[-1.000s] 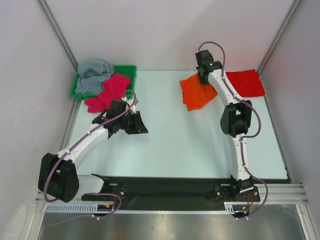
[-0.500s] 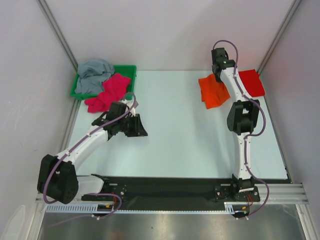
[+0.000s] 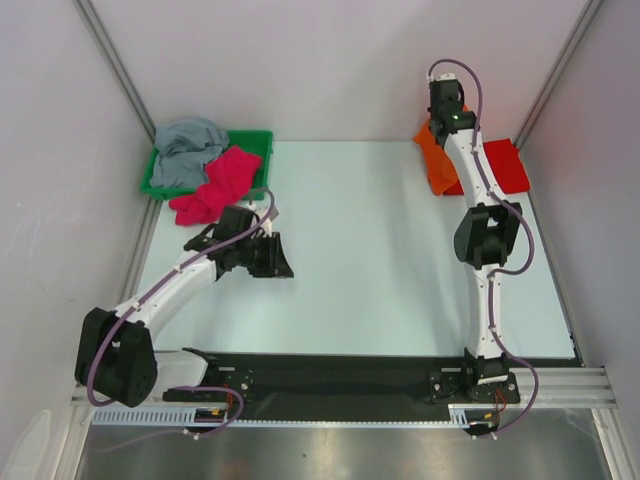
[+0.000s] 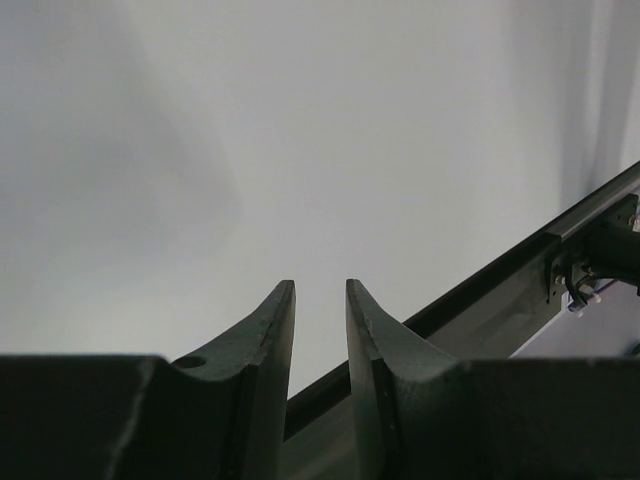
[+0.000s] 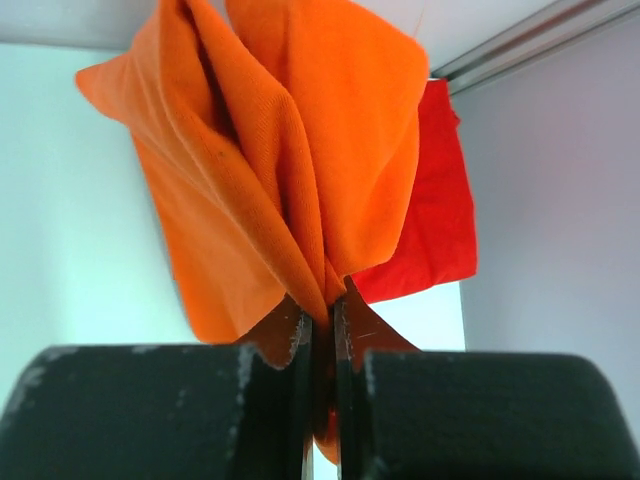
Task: Fold and stack the t-shirts
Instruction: Neatly place the folded tshirt to the corner
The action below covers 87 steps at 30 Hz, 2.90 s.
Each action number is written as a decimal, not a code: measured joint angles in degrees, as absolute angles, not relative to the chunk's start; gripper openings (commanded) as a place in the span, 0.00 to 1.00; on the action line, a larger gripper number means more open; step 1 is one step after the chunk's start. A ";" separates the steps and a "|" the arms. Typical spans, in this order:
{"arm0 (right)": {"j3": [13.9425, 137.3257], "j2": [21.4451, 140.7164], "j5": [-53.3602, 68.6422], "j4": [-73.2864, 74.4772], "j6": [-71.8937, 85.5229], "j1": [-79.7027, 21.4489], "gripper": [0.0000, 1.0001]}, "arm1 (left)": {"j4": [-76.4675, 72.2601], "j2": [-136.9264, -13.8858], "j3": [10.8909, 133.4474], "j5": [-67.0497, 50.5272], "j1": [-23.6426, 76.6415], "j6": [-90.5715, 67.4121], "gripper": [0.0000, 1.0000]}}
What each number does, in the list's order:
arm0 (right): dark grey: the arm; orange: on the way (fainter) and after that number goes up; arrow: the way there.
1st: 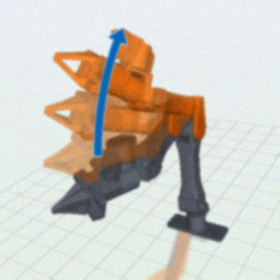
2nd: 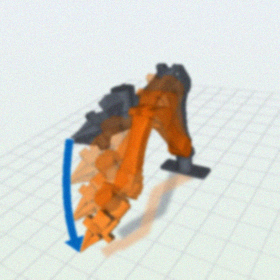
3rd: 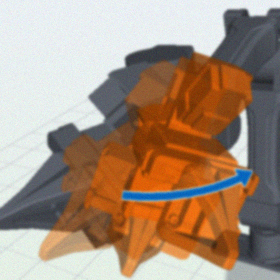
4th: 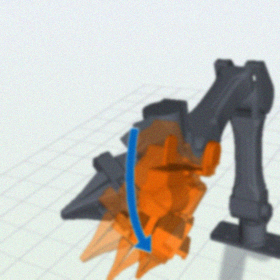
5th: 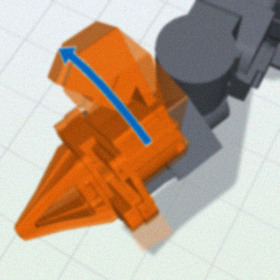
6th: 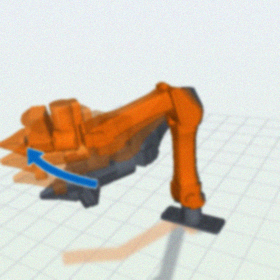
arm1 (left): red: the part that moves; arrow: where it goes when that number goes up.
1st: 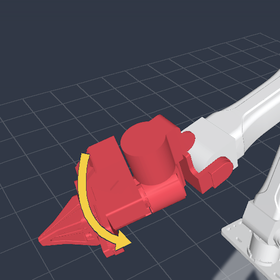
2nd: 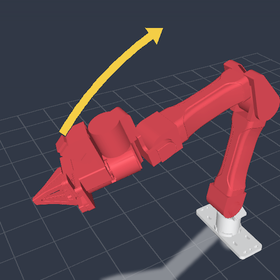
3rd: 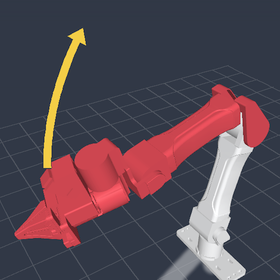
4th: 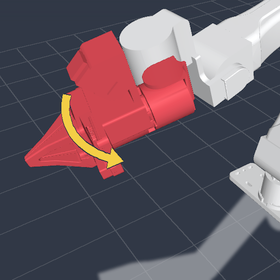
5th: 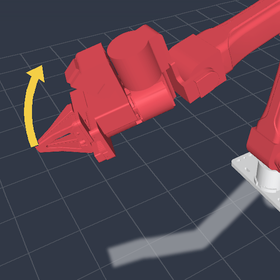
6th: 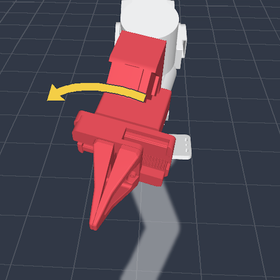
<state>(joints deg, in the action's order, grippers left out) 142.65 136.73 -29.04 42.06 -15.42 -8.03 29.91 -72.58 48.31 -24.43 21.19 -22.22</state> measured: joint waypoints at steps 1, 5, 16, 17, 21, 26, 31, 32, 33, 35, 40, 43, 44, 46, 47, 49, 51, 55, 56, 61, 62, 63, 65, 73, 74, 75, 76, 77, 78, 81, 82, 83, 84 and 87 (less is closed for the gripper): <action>142.65 136.73 -29.19 41.93 -15.55 -7.86 0.00 | 29.93 -72.71 48.31 -24.47 21.19 -22.02 0.32; 142.63 136.73 -29.65 41.74 -15.53 -7.01 0.00 | 30.00 -73.49 48.31 -24.84 21.19 -21.85 0.32; 142.63 136.73 -29.76 41.69 -15.53 -6.24 0.00 | 30.65 -74.26 48.31 -25.74 21.19 -20.86 0.32; 142.65 136.73 -29.80 41.71 -15.53 -6.24 0.00 | 30.70 -74.26 48.31 -25.74 21.19 -20.86 0.32; 142.65 136.64 -30.24 41.71 -15.57 -6.24 0.00 | 30.70 -74.28 48.31 -25.76 21.19 -20.86 0.32; 142.65 136.16 -30.48 41.71 -15.57 -6.04 0.00 | 30.70 -74.89 48.34 -25.80 21.19 -20.86 0.32; 142.65 135.33 -30.65 42.19 -15.51 -5.93 0.00 | 30.76 -75.31 48.34 -25.80 21.19 -20.86 0.31; 142.65 135.15 -30.70 42.26 -15.51 -5.93 0.00 | 30.76 -75.44 48.36 -25.80 21.19 -20.86 0.31; 142.65 134.96 -30.76 42.39 -15.51 -6.02 0.00 | 30.76 -75.59 48.38 -25.82 21.19 -20.86 0.31; 142.65 134.54 -30.87 42.68 -15.51 -6.13 0.00 | 30.76 -75.85 48.49 -25.80 21.19 -20.86 0.31; 142.65 133.69 -30.85 42.78 -15.53 -6.13 0.00 | 30.79 -75.88 48.62 -25.80 21.19 -20.86 0.31; 142.63 133.53 -30.81 42.78 -15.51 -6.09 0.00 | 30.79 -75.88 48.62 -25.80 21.19 -20.86 0.31; 142.63 133.53 -30.81 42.78 -15.51 -6.02 0.00 | 30.79 -75.88 48.62 -25.80 21.19 -20.86 0.31; 142.47 133.53 -30.79 42.76 -15.49 -5.82 0.00 | 30.79 -75.88 48.64 -25.80 21.19 -20.86 0.32; 142.45 133.53 -30.81 42.76 -15.49 -5.72 0.00 | 30.79 -75.88 48.62 -25.78 21.19 -20.86 0.31; 142.43 133.53 -30.79 42.76 -15.53 -5.43 0.00 | 30.81 -75.88 48.62 -25.74 21.19 -20.88 0.31; 142.39 133.53 -30.76 42.70 -15.51 -5.06 0.00 | 30.81 -75.88 48.64 -25.76 21.19 -20.88 0.31; 141.93 133.53 -30.30 42.37 -15.38 -3.88 0.00 | 30.83 -75.90 48.62 -25.78 21.21 -20.88 0.31; 141.86 133.56 -30.13 42.35 -15.33 -3.53 0.00 | 30.83 -75.96 48.64 -25.78 21.21 -20.88 0.31; 142.15 134.13 -29.50 41.98 -15.27 -2.46 0.00 | 30.85 -76.97 48.86 -25.76 21.19 -20.91 0.31; 142.50 134.58 -29.50 41.76 -15.27 -2.28 0.00 | 30.94 -77.23 48.99 -25.76 21.21 -20.91 0.31; 142.69 135.13 -29.45 41.54 -15.27 -2.13 0.00 | 31.00 -77.34 49.10 -25.71 21.19 -20.91 0.31; 143.06 136.42 -29.26 41.43 -15.27 -1.93 0.00 | 31.09 -77.43 49.32 -25.74 21.21 -20.88 0.31; 143.57 141.84 -29.58 40.47 -15.31 -1.45 0.00 | 31.42 -78.63 50.02 -25.71 21.21 -20.86 0.31; 143.57 142.30 -29.80 40.16 -15.33 -1.34 0.00 | 31.44 -78.94 50.06 -25.71 21.21 -20.86 0.31; 143.57 142.82 -30.24 39.81 -15.42 -1.23 0.00 | 31.46 -79.35 50.15 -25.71 21.21 -20.86 0.31; 143.57 143.17 -30.68 39.31 -15.55 -1.10 0.00 | 31.48 -79.83 50.26 -25.71 21.21 -20.86 0.32; 143.59 143.55 -30.89 38.87 -15.59 -0.82 0.00 | 31.46 -80.36 50.39 -25.71 21.21 -20.86 0.31; 143.65 143.81 -30.98 38.54 -15.66 -0.62 0.00 | 31.46 -80.77 50.50 -25.71 21.21 -20.86 0.31; 143.70 144.38 -31.44 37.36 -15.81 0.49 0.00 | 31.51 -82.39 51.16 -25.69 21.21 -20.82 0.31; 143.72 144.55 -31.62 36.99 -15.99 0.82 0.00 | 31.57 -82.87 51.42 -25.69 21.21 -20.82 0.31; 143.72 144.73 -31.81 36.47 -16.21 1.26 0.00 | 31.64 -83.20 51.66 -25.69 21.21 -20.78 0.31; 143.74 144.90 -32.03 35.97 -16.40 1.63 0.00 | 31.75 -83.57 51.96 -25.69 21.21 -20.69 0.31; 143.83 145.80 -32.21 34.50 -16.62 2.48 0.00 | 32.14 -84.55 53.04 -25.69 21.21 -20.43 0.31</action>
